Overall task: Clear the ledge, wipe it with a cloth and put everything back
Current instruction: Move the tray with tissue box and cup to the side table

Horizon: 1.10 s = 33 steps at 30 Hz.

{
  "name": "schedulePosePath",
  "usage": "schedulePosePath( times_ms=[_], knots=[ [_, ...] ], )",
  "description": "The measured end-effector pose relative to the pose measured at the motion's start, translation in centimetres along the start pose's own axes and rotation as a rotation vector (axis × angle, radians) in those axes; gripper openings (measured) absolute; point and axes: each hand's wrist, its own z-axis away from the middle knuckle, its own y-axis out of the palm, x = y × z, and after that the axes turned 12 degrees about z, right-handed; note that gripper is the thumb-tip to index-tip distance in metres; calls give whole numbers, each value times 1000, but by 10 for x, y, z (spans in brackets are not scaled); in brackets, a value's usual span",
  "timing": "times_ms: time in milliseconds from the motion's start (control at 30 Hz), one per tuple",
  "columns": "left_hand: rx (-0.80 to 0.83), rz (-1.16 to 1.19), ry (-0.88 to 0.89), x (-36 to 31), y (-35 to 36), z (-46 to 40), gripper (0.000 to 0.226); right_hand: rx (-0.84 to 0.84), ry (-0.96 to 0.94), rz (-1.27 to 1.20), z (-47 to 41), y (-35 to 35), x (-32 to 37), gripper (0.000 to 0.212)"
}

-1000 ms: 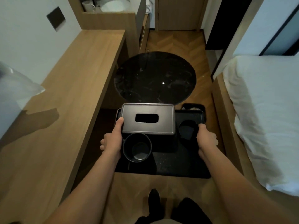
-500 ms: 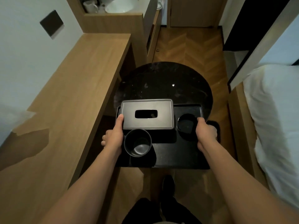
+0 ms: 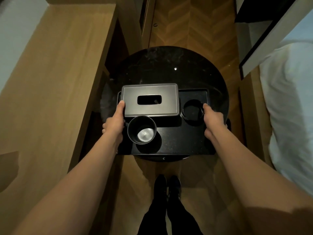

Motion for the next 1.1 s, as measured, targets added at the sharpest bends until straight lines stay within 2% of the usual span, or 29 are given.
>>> schedulePosePath(
  times_ms=[100,200,333,400,467,533,667,800,867,967,1100],
  knots=[
    [5,-12,-6,-2,10,-18,130,94,19,-85,-14,7,-1,78],
    [-2,-51,-10,-12,19,-6,145,206,48,-107,-41,12,-12,96],
    [-12,-83,-13,-15,28,-14,153,221,63,-19,-127,21,-54,100],
    [-31,-105,4,-13,32,-17,153,205,88,59,-126,20,-57,111],
    [-47,-112,21,-11,35,-19,150,190,90,90,-104,18,-49,109],
    [-73,-104,38,-11,36,-17,142,192,79,105,-77,15,-37,111],
    [-69,-170,94,-7,40,-5,102,246,85,108,-68,14,-36,127],
    [-60,-210,130,-5,40,-3,89,260,82,75,-65,15,-40,118],
    [-51,-220,117,-6,39,-5,92,267,73,61,-66,16,-41,118],
    [4,-179,78,-10,31,-12,113,266,73,57,-66,19,-39,121],
    [61,-111,3,-11,16,-38,128,364,73,7,-80,25,-46,128]
  ],
)
